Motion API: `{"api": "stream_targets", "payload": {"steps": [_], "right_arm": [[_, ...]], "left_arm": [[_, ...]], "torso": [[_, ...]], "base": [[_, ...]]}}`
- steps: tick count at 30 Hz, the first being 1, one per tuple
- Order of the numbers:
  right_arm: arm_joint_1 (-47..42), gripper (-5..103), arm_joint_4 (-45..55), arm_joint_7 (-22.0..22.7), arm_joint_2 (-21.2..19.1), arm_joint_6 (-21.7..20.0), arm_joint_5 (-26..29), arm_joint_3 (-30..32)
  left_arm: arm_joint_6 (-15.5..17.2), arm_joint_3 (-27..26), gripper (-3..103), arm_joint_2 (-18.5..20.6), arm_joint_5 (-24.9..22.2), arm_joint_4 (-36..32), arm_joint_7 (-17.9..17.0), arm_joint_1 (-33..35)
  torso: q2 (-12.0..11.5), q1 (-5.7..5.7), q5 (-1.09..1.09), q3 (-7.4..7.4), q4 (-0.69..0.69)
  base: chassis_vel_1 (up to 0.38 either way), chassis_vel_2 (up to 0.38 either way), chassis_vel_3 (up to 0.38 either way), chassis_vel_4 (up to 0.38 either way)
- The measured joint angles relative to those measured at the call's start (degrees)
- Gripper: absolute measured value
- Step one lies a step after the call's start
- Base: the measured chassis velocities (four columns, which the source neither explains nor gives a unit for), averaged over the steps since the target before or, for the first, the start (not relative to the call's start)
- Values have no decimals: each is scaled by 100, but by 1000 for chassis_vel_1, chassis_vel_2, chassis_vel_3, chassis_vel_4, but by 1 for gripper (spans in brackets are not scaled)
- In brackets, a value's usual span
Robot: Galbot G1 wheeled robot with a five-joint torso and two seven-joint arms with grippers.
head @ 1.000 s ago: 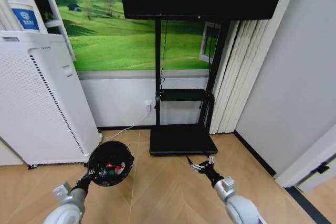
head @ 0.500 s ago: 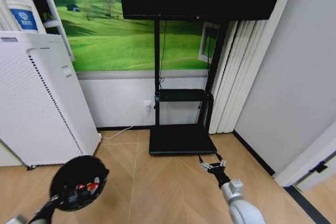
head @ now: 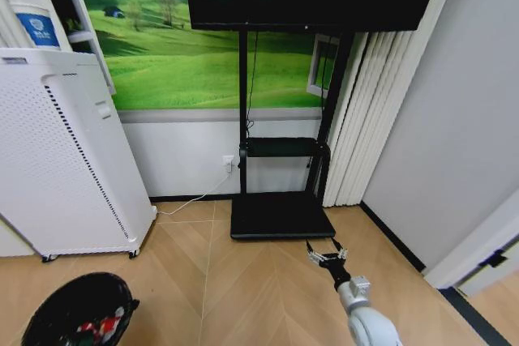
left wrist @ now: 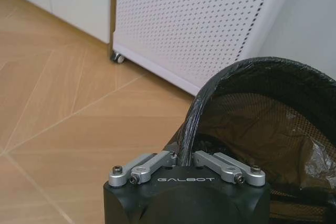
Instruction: Pick up the trash bin and place the garbage on the floor into it.
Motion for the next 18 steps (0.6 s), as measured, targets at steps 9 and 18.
{"api": "stream_targets", "payload": {"steps": [9,18], "right_arm": [[216,100,-221,5,-55,71,14,-57],[487,100,-589,5,10,156,12,-200]], "left_arm": [[26,-101,1,-349,-652,-25,-694,562],[-107,-232,1,-401,-605,353,-643,662]], "torso": [[0,0,0,0,2],[0,0,1,0,3]], "base": [[0,0,0,0],[0,0,0,0]]}}
